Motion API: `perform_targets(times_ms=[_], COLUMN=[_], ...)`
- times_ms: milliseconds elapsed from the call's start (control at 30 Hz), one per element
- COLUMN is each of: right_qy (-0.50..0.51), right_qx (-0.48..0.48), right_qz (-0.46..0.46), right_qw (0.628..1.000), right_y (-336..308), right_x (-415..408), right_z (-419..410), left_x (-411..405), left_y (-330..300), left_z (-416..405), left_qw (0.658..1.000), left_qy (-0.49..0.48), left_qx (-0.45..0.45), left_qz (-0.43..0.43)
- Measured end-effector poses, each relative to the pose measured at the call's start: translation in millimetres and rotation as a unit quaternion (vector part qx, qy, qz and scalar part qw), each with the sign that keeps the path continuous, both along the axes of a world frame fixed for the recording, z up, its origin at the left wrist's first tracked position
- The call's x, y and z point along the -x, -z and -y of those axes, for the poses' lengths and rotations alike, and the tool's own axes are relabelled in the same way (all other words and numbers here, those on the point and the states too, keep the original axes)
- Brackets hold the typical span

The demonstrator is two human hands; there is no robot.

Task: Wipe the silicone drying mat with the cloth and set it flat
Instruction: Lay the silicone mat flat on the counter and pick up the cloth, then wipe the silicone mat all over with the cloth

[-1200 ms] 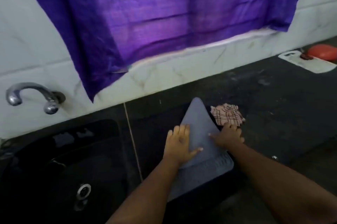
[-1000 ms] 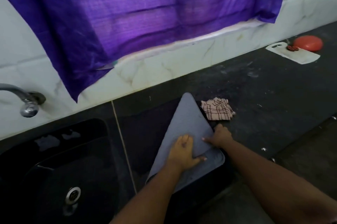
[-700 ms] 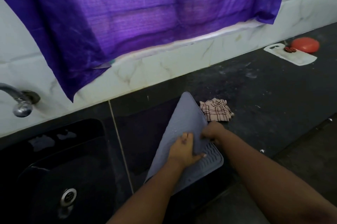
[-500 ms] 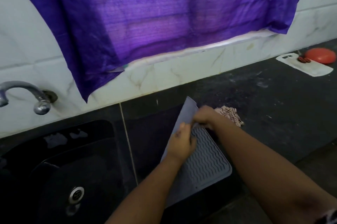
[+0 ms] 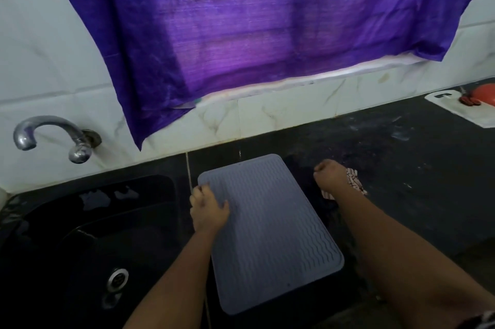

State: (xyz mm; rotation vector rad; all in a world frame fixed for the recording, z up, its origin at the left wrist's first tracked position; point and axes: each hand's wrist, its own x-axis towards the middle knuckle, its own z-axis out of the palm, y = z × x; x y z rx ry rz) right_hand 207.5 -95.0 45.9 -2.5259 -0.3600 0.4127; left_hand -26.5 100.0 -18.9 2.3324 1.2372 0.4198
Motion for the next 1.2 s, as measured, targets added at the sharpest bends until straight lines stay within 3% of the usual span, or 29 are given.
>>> perform_targets(times_ms=[133, 233, 333, 433, 467, 533, 600, 633, 667, 733, 800, 867, 900, 1000, 1067, 1167, 1200], right_qy=[-0.078, -0.151, -0.172, -0.171, -0.14, -0.041, 0.099, 0.15, 0.17, 0.111, 0.07, 0.046, 0.031, -0.015, -0.073, -0.203, -0.251], right_qx=[0.128, 0.13, 0.106, 0.144, 0.124, -0.025, -0.216, -0.305, -0.401, -0.548, -0.576, -0.569, -0.56, -0.491, -0.438, -0.329, -0.266], right_qz=[0.068, 0.054, 0.165, 0.241, 0.259, 0.247, 0.131, 0.023, -0.115, -0.388, -0.511, -0.566, -0.578, -0.573, -0.493, -0.171, -0.048], right_qw=[0.986, 0.978, 0.965, 0.944, 0.947, 0.968, 0.963, 0.94, 0.893, 0.733, 0.635, 0.595, 0.593, 0.656, 0.748, 0.906, 0.929], right_y=[37.0, 68.6, 92.2, 92.7, 88.3, 69.7, 39.1, 27.7, 19.3, 17.7, 17.9, 17.7, 18.6, 7.1, 0.1, 15.7, 29.9], right_x=[-24.4, -28.9, -34.1, -44.7, -47.4, -48.0, -42.1, -41.0, -40.5, -42.6, -34.4, -20.3, -13.3, 10.8, 33.4, 61.2, 67.0], right_z=[43.1, 61.4, 67.7, 65.3, 60.8, 49.5, 34.2, 28.8, 22.5, 8.6, -8.0, -29.7, -43.9, -97.4, -142.9, -209.3, -228.3], left_x=[-20.9, -34.3, -40.3, -35.2, -32.0, -24.5, -14.9, -9.6, -3.6, 6.4, 12.2, 14.5, 14.2, 7.5, -2.7, -20.2, -25.2], left_y=[11.3, 19.1, 22.8, 23.8, 23.2, 20.8, 18.5, 17.8, 17.5, 16.1, 15.1, 11.5, 9.0, -0.1, -6.4, -1.0, 5.1], left_z=[25.3, 38.8, 47.5, 48.4, 46.0, 38.2, 27.3, 21.7, 15.6, 1.5, -16.0, -33.6, -42.4, -72.3, -95.5, -129.5, -138.0], left_qw=[0.997, 0.994, 0.995, 0.995, 0.996, 0.997, 0.998, 0.998, 0.998, 0.998, 0.998, 0.998, 0.998, 0.998, 0.996, 0.993, 0.987], left_qy=[0.08, 0.104, 0.098, 0.084, 0.078, 0.061, 0.035, 0.021, 0.004, -0.026, -0.043, -0.042, -0.036, -0.038, -0.039, 0.031, 0.066], left_qx=[0.015, 0.031, 0.031, 0.031, 0.023, 0.008, 0.006, 0.013, 0.021, 0.027, 0.023, 0.037, 0.046, -0.006, -0.032, -0.014, -0.017], left_qz=[0.009, 0.012, 0.017, 0.034, 0.036, 0.044, 0.053, 0.054, 0.052, 0.045, 0.034, 0.018, 0.003, -0.054, -0.071, -0.109, -0.146])
